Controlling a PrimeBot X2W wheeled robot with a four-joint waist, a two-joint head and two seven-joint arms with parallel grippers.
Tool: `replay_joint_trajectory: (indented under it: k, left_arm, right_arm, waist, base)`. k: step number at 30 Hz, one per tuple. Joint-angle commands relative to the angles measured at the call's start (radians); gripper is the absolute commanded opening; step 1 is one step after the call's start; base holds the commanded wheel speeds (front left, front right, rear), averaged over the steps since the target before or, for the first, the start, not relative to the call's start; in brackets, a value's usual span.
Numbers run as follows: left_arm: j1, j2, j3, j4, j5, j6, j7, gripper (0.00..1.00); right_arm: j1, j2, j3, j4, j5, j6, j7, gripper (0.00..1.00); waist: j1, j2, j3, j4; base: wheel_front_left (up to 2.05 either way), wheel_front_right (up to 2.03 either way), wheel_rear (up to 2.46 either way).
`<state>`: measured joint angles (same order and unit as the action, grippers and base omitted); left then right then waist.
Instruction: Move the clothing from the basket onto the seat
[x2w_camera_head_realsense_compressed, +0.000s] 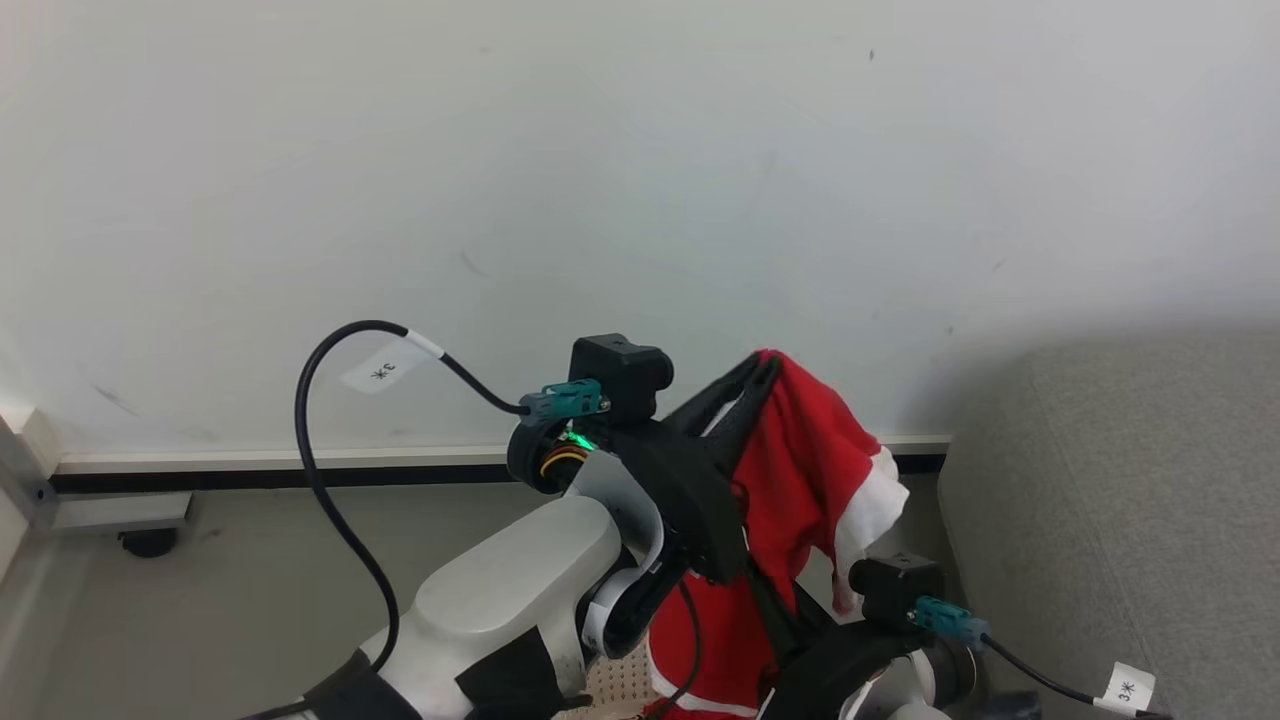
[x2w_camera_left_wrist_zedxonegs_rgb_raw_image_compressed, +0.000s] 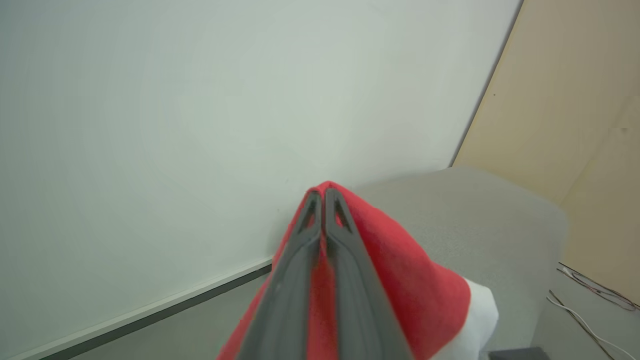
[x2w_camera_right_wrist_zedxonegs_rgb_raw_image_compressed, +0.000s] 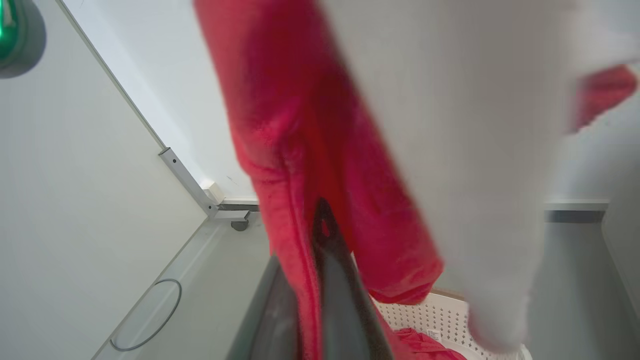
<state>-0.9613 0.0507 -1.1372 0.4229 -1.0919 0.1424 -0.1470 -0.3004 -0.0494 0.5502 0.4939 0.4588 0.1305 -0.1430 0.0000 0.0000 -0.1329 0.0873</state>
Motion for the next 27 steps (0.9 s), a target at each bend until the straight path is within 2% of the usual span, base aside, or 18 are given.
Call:
replay_joint_trajectory:
  k: [1,5,11,18,27]
  left_arm:
    - [0.023,0.001,0.012,0.025,-0.006,-0.002,-0.033,1.00]
    - [0.042,0.022,0.037,0.073,0.022,0.005,-0.088,1.00]
    - [0.119,0.083,0.089,0.096,0.082,0.010,-0.119,1.00]
    - [0.334,0.140,0.273,-0.007,0.245,-0.001,-0.120,1.00]
    - [0.585,0.136,0.432,-0.144,0.446,-0.028,-0.119,1.00]
  right_arm:
    - [-0.009,-0.002,-0.005,-0.004,-0.005,0.000,-0.013,0.00]
    - [0.002,-0.002,-0.011,-0.019,-0.023,0.000,-0.030,0.00]
    - [0.021,-0.002,-0.020,-0.046,-0.041,0.000,-0.030,0.00]
    - [0.049,-0.002,-0.055,-0.083,-0.082,0.000,-0.010,0.00]
    - [0.064,-0.001,-0.104,-0.149,-0.127,0.000,0.020,0.00]
  waist:
    - [0.0000,0.0000,0.002,-0.008]
    - [0.0000,0.0000,0.008,-0.033]
    - [0.0000,0.0000,0.016,-0.089]
    - [0.0000,0.0000,0.042,-0.157]
    - [0.0000,0.0000,0.087,-0.257]
  base:
    - [0.00,0.00,0.00]
    - [0.00,0.00,0.00]
    - [0.00,0.00,0.00]
    - [0.00,0.00,0.00]
    - [0.00,0.00,0.00]
